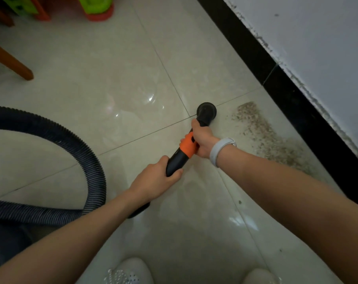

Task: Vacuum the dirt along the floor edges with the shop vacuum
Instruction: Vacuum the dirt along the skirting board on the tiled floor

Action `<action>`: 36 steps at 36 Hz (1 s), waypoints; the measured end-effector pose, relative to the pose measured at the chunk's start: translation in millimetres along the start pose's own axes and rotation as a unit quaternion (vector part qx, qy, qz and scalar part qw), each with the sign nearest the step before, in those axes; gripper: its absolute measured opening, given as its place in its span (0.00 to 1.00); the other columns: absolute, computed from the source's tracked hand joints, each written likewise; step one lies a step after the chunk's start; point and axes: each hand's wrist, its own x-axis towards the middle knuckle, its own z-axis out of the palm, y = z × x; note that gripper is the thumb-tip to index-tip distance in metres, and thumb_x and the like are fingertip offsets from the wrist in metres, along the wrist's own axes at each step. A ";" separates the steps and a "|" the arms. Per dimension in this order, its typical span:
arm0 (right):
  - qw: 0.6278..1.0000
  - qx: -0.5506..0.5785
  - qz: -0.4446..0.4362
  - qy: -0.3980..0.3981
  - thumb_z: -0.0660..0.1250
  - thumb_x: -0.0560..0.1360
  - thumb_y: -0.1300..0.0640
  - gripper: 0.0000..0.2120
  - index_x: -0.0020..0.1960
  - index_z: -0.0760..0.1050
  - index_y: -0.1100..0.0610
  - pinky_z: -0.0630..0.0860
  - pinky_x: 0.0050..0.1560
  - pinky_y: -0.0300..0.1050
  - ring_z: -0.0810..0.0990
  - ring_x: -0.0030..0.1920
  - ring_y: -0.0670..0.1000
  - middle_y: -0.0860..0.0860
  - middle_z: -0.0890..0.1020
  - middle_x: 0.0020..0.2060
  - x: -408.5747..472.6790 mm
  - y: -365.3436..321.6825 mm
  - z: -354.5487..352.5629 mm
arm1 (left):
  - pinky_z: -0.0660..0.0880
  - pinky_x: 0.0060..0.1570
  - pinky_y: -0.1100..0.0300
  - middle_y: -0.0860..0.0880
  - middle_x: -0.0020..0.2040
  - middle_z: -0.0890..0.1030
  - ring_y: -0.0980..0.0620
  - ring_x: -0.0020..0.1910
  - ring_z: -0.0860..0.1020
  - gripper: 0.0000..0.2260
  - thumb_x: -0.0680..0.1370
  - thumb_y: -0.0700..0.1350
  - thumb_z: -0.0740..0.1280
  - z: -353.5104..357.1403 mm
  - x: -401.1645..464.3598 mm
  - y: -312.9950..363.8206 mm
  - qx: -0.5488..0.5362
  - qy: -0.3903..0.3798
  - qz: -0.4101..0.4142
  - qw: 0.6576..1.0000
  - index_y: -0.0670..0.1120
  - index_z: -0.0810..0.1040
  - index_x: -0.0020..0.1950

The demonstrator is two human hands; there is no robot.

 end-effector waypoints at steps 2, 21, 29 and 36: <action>1.000 -0.004 0.009 -0.023 0.58 0.81 0.47 0.18 0.57 0.68 0.63 0.78 0.55 0.56 0.81 0.43 0.57 0.57 0.77 0.38 -2.6 -5.5 3.3 | 0.74 0.35 0.53 0.48 0.37 0.77 0.49 0.32 0.76 0.14 0.77 0.59 0.63 1.2 -0.2 -1.3 -0.002 0.018 -0.007 1.000 0.48 0.67 0.49; 0.942 -0.290 -0.021 -0.167 0.54 0.82 0.48 0.22 0.34 0.59 0.58 0.72 0.63 0.54 0.75 0.63 0.62 0.61 0.74 0.52 -50.3 33.2 146.3 | 0.78 0.30 0.51 0.44 0.34 0.80 0.47 0.28 0.80 0.10 0.78 0.55 0.64 -0.4 -59.8 -86.9 -0.157 0.156 -0.158 0.962 0.50 0.68 0.46; 0.985 -0.154 -0.011 -0.074 0.60 0.60 0.33 0.43 0.65 0.65 0.61 0.78 0.56 0.62 0.81 0.52 0.63 0.62 0.80 0.53 21.6 76.9 115.3 | 0.78 0.34 0.48 0.47 0.35 0.79 0.47 0.30 0.79 0.13 0.77 0.59 0.63 5.2 -45.9 -80.7 -0.061 0.086 -0.099 0.989 0.51 0.67 0.49; 0.998 0.021 0.030 0.042 0.60 0.78 0.44 0.23 0.61 0.69 0.62 0.80 0.51 0.58 0.82 0.38 0.58 0.59 0.80 0.38 -27.5 58.9 30.5 | 0.69 0.33 0.59 0.52 0.36 0.76 0.54 0.33 0.75 0.13 0.77 0.60 0.62 5.6 -20.4 -53.4 0.082 -0.049 0.023 0.995 0.52 0.66 0.48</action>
